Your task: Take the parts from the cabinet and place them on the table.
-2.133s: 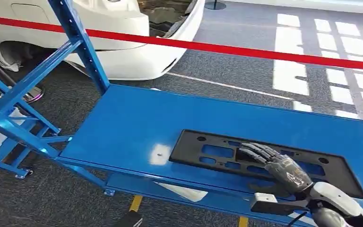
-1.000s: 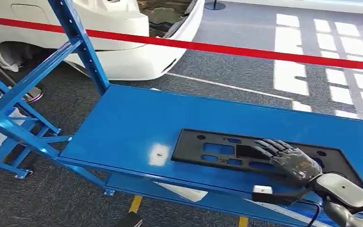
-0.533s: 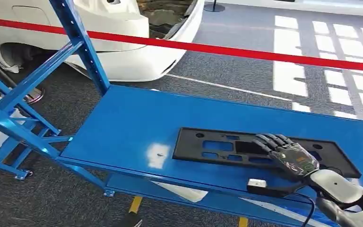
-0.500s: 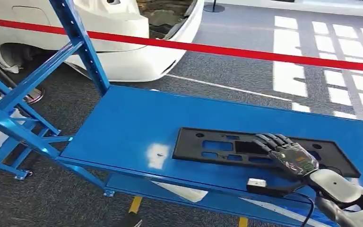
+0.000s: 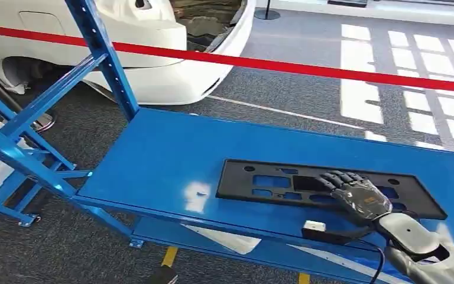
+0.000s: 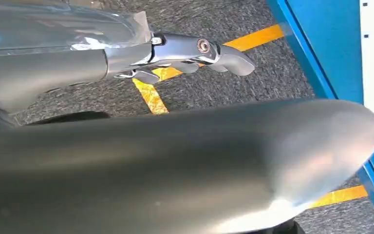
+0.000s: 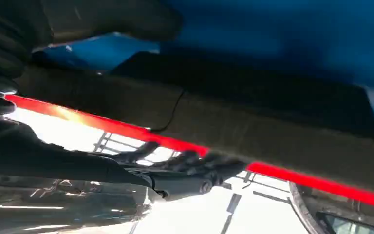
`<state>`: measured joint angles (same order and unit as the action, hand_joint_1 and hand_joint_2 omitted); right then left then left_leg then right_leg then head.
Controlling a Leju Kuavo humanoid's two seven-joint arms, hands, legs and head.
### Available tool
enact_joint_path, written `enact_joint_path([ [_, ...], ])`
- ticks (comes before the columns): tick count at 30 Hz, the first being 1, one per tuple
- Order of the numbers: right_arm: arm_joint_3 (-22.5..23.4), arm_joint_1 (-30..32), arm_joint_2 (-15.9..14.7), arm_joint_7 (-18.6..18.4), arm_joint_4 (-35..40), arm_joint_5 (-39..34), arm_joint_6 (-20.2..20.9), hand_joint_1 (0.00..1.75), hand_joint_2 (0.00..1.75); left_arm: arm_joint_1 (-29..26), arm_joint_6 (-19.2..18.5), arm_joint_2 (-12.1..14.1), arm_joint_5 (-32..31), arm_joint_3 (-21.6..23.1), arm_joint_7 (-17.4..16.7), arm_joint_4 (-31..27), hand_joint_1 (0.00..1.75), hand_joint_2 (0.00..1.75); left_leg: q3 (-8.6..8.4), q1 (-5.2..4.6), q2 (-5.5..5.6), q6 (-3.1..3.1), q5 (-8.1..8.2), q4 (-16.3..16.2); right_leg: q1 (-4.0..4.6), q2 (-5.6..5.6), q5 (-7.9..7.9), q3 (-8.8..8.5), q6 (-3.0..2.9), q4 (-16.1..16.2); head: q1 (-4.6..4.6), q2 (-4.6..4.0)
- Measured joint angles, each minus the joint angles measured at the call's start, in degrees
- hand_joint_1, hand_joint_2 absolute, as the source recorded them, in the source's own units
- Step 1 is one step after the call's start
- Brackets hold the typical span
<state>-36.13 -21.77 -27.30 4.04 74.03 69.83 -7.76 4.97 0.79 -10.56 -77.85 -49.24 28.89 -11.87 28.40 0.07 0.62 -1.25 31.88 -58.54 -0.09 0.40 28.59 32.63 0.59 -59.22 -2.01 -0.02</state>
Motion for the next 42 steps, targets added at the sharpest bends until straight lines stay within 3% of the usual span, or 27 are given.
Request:
enact_joint_path([
  [17, 2.91, 2.64, 1.31, 0.48, -0.04, 0.28, -1.38, 1.75, 1.75, -0.15, 0.02, 0.0, 0.02, -0.04, -0.07, 0.0, 0.0, 0.0, 0.13, 0.0, 0.03, 0.0, 0.0, 0.0, 0.0, -0.03, 0.01, 0.11, 0.0, 0.01, 0.0, 0.0],
  [30, 8.26, 7.63, -0.04, 0.35, 6.34, -1.07, -2.82, 1.75, 1.75, -0.5, 0.39, 0.0, 0.2, -0.26, -0.09, 0.0, 0.0, 0.0, 0.57, -0.01, 0.03, -0.01, 0.0, -0.01, -0.01, -0.06, 0.0, 0.53, 0.01, 0.04, 0.0, 0.0],
  [34, 11.56, 11.78, 0.21, -2.86, 10.61, 2.04, -9.3, 1.75, 1.75, -0.75, 1.0, 0.0, 0.52, -0.5, -0.07, 0.0, 0.0, 0.0, 0.75, 0.0, 0.08, 0.0, 0.0, -0.01, -0.01, -0.14, 0.01, 0.67, 0.01, 0.03, 0.0, 0.0],
  [37, 15.02, 16.13, 2.12, -5.4, 15.11, 8.27, -15.04, 1.75, 1.75, -0.96, 1.16, 0.0, 0.9, -0.61, -0.07, 0.0, 0.0, 0.0, 0.93, 0.02, 0.08, 0.0, 0.0, -0.01, 0.0, -0.12, 0.01, 0.87, 0.01, 0.02, 0.0, 0.0],
  [42, 18.09, 21.88, 5.35, -7.95, 21.54, 18.18, -21.0, 1.75, 1.75, -1.02, 1.59, -0.02, 1.14, -0.87, -0.07, 0.0, 0.0, 0.0, 1.05, 0.05, 0.07, 0.0, 0.0, 0.0, 0.02, -0.12, 0.02, 0.97, 0.01, 0.01, 0.0, 0.0],
])
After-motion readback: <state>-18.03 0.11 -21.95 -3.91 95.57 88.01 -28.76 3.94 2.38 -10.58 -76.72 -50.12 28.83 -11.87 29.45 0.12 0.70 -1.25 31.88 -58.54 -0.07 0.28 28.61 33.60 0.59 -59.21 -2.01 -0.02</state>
